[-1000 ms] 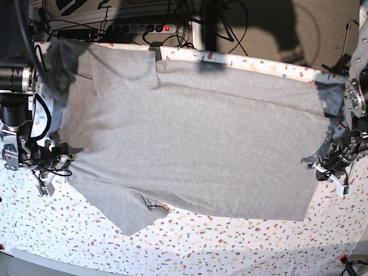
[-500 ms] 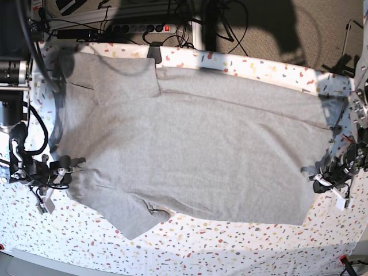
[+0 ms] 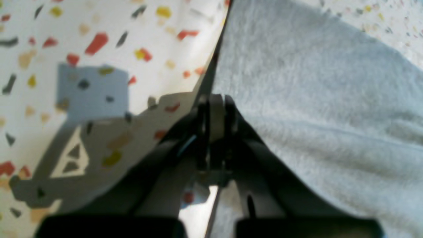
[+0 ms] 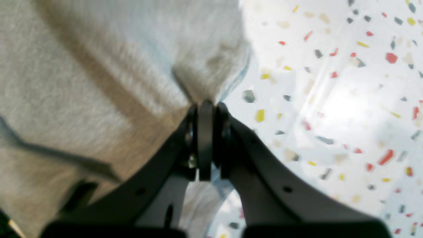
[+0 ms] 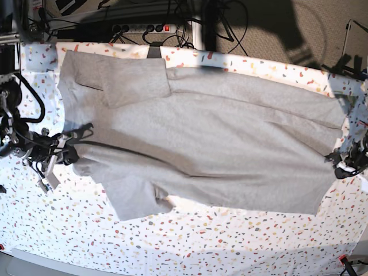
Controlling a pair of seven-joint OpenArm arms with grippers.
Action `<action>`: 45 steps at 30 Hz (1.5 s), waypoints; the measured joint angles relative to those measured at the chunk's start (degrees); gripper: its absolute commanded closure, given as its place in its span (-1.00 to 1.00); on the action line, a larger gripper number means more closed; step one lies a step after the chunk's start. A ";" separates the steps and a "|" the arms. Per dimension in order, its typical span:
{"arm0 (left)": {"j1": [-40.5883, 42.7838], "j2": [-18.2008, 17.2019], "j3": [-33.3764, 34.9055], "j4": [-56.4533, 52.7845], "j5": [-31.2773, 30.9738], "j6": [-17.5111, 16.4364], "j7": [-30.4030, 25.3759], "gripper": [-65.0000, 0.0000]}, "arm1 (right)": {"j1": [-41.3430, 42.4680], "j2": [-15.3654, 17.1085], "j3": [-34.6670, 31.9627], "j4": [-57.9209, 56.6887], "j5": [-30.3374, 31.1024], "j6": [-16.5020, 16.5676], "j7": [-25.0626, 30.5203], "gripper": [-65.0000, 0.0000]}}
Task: Fold the T-shirt properly
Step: 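Lift the hem and fold it over toward the collar with both grippers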
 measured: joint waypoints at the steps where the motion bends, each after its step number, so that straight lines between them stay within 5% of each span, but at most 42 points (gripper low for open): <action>1: 0.33 -0.09 0.00 0.00 0.04 0.00 -0.50 1.00 | -1.51 -0.24 1.51 1.44 0.17 0.07 -0.15 1.00; 9: 2.25 0.00 0.00 0.48 -0.17 -0.13 -0.52 1.00 | -11.87 -0.61 13.55 12.76 1.57 0.11 -2.75 1.00; 18: 7.65 0.04 0.02 10.51 -6.14 -0.07 6.93 1.00 | -19.06 -7.39 25.27 20.39 3.76 0.11 -5.16 1.00; 31: 32.41 -0.09 0.37 52.72 -19.93 0.11 6.99 1.00 | -20.55 -7.72 25.97 20.44 3.93 0.11 -6.49 1.00; 40: 43.08 -4.96 -1.46 64.35 -27.56 1.60 7.78 1.00 | -24.83 -7.72 26.25 27.30 4.15 0.13 -7.89 1.00; 45: 46.16 -5.66 -6.84 67.23 -28.59 0.85 15.26 1.00 | -27.69 -7.69 30.08 30.18 4.42 0.13 -8.28 1.00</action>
